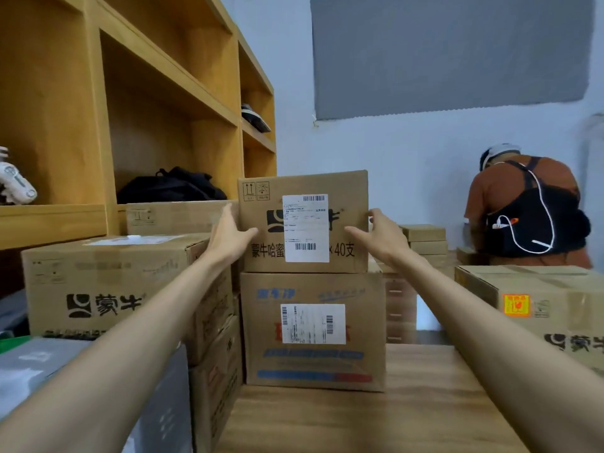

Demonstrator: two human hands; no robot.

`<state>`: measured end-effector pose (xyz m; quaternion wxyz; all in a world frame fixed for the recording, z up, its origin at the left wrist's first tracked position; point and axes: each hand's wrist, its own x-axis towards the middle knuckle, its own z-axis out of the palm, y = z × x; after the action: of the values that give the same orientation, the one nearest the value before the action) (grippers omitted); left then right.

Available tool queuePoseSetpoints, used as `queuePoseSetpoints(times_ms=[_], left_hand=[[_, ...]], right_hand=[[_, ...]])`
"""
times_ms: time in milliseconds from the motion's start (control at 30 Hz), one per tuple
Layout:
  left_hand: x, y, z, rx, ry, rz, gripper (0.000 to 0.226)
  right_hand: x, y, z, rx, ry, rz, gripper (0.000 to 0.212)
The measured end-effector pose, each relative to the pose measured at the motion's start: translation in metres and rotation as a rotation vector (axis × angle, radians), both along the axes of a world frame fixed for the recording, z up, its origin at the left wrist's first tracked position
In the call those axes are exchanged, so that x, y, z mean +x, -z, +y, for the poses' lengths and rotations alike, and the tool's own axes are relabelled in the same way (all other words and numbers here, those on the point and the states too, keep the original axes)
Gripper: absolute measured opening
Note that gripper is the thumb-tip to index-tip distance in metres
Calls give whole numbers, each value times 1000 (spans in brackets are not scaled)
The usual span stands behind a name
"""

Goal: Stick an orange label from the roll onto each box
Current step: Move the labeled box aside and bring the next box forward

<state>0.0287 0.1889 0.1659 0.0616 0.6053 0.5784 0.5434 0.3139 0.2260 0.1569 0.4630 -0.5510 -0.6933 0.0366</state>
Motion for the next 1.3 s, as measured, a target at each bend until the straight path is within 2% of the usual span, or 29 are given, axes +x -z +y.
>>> queuePoseSetpoints(times_ms=[133,233,367,467,567,700,800,1067,1233,1300], left_hand=[[-5,-9,28,-34,29,-13,62],[-10,-6,44,-74,24,-34,57],[-14,1,50,-78,64,-42,58],[-17,4,46,8,37,-28,59],[-15,3,27,90,46,8,54],[-5,10,-8,165,220,-63,74],[9,16,-39,198,308,-94,78],[38,51,-123,194,381,-137,99],[43,87,-163,121,413,-109,89],[41,108,-177,80,400,-117,94]], right_hand=[[-14,-1,27,-15,-18,154,71],[-18,5,40,-39,-43,238,68],[-14,13,46,-47,-63,249,63],[-5,15,38,13,-24,212,55],[9,15,19,53,-43,231,60],[33,12,-19,108,-42,221,71],[50,14,-54,142,-62,224,75],[82,58,-145,210,-88,304,58],[87,103,-182,157,-157,375,55],[84,123,-196,127,-161,379,49]])
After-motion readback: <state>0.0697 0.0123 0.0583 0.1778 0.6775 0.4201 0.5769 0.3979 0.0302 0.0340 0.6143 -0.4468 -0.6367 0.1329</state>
